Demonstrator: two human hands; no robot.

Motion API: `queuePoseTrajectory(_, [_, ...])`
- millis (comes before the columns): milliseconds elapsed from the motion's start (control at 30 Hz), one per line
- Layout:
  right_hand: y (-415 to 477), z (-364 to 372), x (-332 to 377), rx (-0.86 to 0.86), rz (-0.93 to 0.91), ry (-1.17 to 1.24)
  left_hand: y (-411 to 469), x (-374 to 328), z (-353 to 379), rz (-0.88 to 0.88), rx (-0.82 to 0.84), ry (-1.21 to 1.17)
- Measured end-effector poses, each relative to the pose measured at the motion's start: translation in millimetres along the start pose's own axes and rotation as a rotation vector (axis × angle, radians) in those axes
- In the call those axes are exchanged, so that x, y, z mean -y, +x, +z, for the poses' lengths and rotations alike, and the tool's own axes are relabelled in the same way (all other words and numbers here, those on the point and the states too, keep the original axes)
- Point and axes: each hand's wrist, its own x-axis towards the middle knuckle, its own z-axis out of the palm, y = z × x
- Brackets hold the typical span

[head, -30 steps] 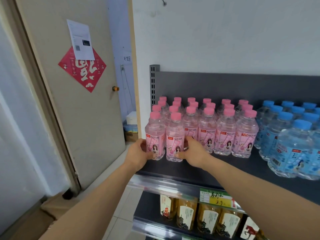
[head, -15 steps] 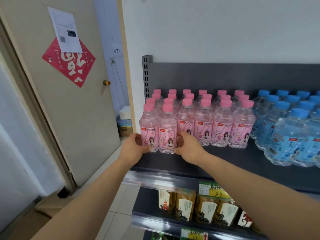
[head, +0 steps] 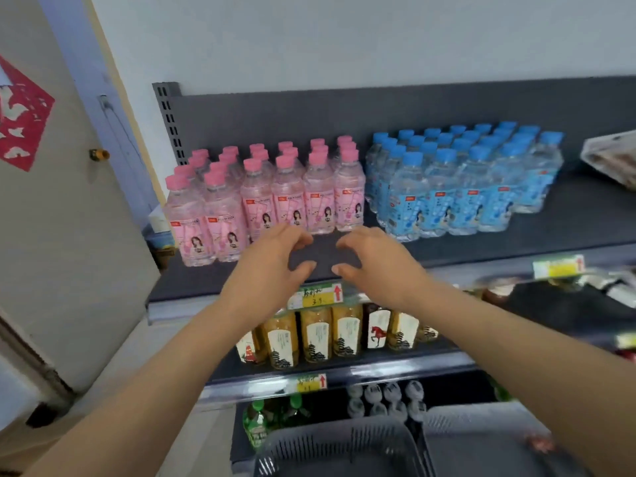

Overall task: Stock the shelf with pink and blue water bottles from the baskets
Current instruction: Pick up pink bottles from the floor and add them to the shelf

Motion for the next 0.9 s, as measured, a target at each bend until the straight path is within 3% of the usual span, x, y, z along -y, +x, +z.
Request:
queuePoseTrajectory(167, [-104.4, -45.6, -55.2, -0.033, 0.179, -0.141, -9.8, -101.0, 39.6, 0.23, 0.122, -0.019])
queuePoseTrajectory(467, [-312.7, -85.1, -155.5, -0.028, 0.578, -0.144, -63.0, -268.4, 148.0, 0.541, 0.414, -0.15])
queuePoseTrajectory(900, [-549.1, -75.8, -239.0, 0.1, 1.097, -0.024, -171.1, -436.1, 296.4, 0.777, 0.844, -0.236])
